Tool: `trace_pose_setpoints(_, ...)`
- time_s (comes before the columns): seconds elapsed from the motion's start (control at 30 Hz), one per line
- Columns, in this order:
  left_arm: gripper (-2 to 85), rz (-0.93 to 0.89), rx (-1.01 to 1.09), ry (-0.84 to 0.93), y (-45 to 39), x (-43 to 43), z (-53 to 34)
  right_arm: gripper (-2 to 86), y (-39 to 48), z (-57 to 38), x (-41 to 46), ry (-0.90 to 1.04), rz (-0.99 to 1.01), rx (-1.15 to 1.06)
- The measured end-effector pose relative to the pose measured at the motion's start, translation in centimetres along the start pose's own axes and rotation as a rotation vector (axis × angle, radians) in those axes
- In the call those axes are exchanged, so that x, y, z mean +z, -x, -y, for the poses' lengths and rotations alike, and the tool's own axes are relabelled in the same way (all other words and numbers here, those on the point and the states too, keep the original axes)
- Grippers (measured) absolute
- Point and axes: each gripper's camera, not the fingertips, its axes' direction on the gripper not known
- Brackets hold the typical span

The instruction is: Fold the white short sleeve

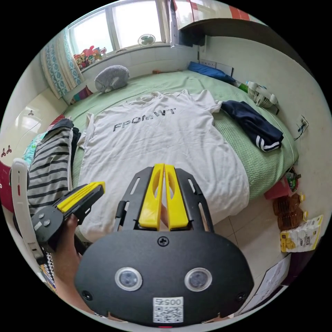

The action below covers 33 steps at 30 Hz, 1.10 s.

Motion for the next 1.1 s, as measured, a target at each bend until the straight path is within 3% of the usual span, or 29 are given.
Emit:
trace_pose_setpoints(0.2, -0.1, 0.004, -0.032, -0.082, -0.1, -1.4, -0.6, -1.2, 0.2, -0.9, -1.1, -0.133, -0.037, -0.040)
trace_pose_setpoints(0.77, -0.1, 0.044, -0.035, -0.068, 0.3, -1.8, -0.5, -1.2, 0.8, 0.1, 0.5, -0.023, 0.022, -0.055)
trace_pose_setpoints(1.1, -0.2, 0.103, -0.065, -0.101, 1.7, -2.5, -0.5, -1.2, 1.8, 0.3, 0.5, -0.059, 0.005, -0.119)
